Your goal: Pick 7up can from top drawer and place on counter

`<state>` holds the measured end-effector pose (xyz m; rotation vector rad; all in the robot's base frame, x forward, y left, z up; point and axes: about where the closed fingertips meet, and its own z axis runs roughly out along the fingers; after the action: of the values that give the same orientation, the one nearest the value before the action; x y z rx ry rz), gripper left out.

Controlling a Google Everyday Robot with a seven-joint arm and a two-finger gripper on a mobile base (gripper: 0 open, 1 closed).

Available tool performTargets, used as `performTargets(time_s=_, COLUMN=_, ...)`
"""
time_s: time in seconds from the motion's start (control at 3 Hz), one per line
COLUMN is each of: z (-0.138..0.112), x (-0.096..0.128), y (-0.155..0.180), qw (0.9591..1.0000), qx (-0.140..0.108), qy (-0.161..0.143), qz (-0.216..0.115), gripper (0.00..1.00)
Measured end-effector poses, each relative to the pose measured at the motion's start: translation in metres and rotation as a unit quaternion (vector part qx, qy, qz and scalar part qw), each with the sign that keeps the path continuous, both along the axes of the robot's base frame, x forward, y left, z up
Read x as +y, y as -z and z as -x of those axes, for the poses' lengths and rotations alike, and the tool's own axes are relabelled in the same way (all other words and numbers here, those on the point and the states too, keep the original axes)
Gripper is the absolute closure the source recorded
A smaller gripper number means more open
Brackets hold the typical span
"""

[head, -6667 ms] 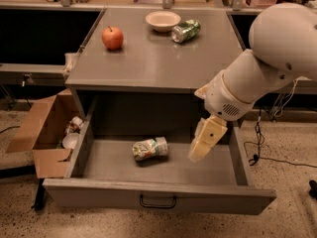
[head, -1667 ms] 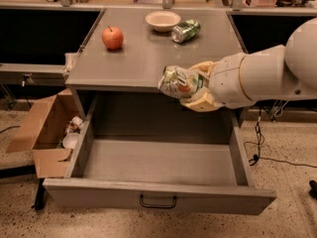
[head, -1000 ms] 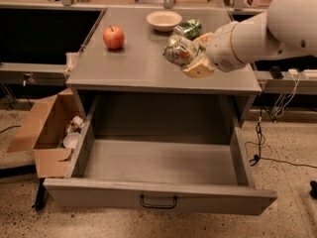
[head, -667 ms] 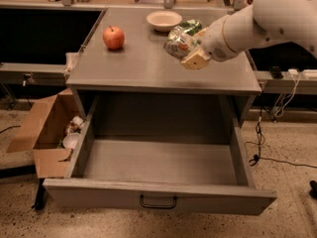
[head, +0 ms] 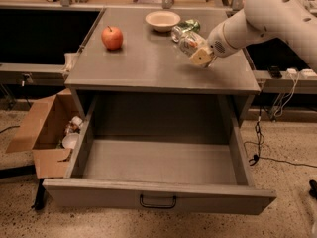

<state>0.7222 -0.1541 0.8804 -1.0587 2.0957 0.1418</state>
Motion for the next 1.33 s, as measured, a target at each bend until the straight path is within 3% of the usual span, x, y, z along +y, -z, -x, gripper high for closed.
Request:
performTargets(time_s=0.67, z=-0.032, x=-0.035, y=0.011, qw=0.9968, qx=0.030, qy=0.073, qz=-0.014, gripper=1.00)
performTargets(time_s=1.33, z=-0.046, x=-0.057, y=0.016, qw=0.9923, qx=0.050, qy=0.112, qz=-0.018, gripper=1.00)
